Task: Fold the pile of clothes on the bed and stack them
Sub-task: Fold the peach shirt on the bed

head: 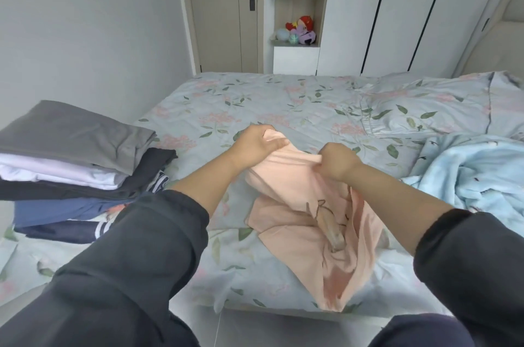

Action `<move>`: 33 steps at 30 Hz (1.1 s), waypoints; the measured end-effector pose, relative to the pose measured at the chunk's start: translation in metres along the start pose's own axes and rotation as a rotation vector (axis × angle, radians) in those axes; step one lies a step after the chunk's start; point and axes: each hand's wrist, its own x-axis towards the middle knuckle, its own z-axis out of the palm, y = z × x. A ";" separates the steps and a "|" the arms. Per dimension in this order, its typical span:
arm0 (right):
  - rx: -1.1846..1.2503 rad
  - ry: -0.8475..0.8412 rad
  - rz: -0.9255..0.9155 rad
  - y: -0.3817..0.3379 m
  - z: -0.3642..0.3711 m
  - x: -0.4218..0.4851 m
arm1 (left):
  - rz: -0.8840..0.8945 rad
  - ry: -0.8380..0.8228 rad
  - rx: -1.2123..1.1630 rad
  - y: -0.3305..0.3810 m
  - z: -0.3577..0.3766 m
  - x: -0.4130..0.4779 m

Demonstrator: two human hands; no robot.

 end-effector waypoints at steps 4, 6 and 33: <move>0.025 0.208 -0.006 -0.002 -0.041 0.001 | -0.062 -0.114 0.450 0.014 -0.030 0.004; 0.004 0.166 -0.063 -0.003 -0.062 -0.003 | -0.085 0.012 0.449 0.023 -0.049 0.007; 0.814 1.112 -0.070 -0.071 -0.341 -0.096 | 0.239 1.042 -0.201 0.282 -0.196 -0.024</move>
